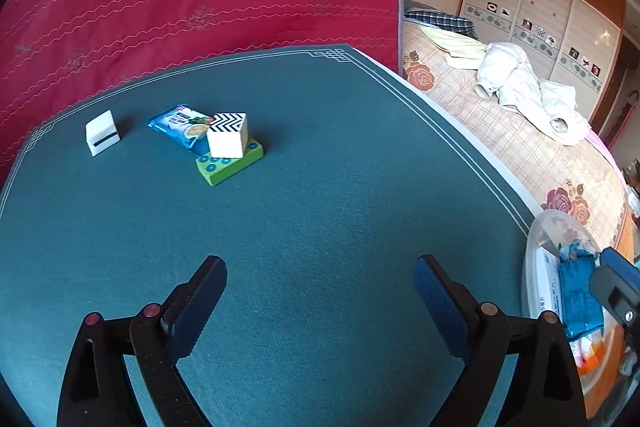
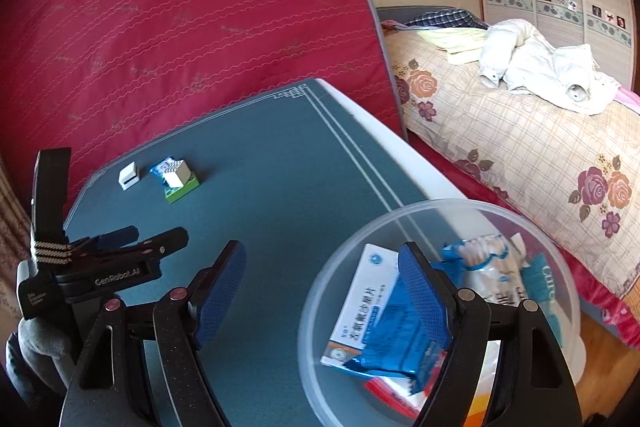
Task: Organize objects
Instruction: 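Move both open tools back over the remaining items on the table, then grasp the white chevron-patterned block with the left tool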
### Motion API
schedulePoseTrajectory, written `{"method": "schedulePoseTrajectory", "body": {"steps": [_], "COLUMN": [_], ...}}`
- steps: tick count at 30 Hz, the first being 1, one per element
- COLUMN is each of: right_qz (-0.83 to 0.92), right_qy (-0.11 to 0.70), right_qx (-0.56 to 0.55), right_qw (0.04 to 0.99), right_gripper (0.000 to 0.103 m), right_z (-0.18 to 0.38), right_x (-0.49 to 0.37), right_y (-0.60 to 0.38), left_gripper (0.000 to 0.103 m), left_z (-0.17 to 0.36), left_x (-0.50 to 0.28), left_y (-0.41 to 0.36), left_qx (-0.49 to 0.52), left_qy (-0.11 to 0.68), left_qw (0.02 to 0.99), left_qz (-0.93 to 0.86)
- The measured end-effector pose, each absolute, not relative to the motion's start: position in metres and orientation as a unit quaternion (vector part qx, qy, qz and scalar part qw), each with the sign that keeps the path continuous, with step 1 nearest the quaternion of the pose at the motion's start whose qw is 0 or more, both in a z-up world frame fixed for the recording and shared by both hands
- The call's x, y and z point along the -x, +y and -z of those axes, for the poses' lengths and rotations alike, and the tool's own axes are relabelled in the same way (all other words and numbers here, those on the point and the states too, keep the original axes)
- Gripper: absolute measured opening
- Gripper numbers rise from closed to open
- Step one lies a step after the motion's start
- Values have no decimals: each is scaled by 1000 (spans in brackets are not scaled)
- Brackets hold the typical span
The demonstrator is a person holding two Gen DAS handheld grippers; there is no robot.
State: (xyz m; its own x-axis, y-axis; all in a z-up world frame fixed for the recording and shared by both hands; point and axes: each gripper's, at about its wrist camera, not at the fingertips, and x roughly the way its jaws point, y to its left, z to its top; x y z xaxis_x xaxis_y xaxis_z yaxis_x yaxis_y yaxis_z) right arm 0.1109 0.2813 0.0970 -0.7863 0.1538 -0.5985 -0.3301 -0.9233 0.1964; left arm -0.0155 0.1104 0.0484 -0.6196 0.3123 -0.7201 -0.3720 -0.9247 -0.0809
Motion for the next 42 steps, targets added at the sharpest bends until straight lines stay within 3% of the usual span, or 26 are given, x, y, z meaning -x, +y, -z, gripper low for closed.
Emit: {"method": "schedulePoseTrajectory", "body": {"steps": [12, 25, 42], "right_qz": [-933, -921, -910], "right_qy": [132, 146, 155], "right_qx": [329, 359, 383], "right_qw": [68, 37, 26], "right_gripper": [79, 79, 79], "right_z": [-77, -52, -35], "right_x": [-73, -41, -19], "right_y": [242, 231, 225], "left_gripper": [97, 94, 45], "left_z": [-45, -42, -25], "left_x": [68, 121, 151], "left_y": [62, 74, 87], "left_qx": [392, 383, 385], "left_qy": [17, 22, 25], "left_qw": [117, 103, 142], "left_qz": [-912, -918, -912]}}
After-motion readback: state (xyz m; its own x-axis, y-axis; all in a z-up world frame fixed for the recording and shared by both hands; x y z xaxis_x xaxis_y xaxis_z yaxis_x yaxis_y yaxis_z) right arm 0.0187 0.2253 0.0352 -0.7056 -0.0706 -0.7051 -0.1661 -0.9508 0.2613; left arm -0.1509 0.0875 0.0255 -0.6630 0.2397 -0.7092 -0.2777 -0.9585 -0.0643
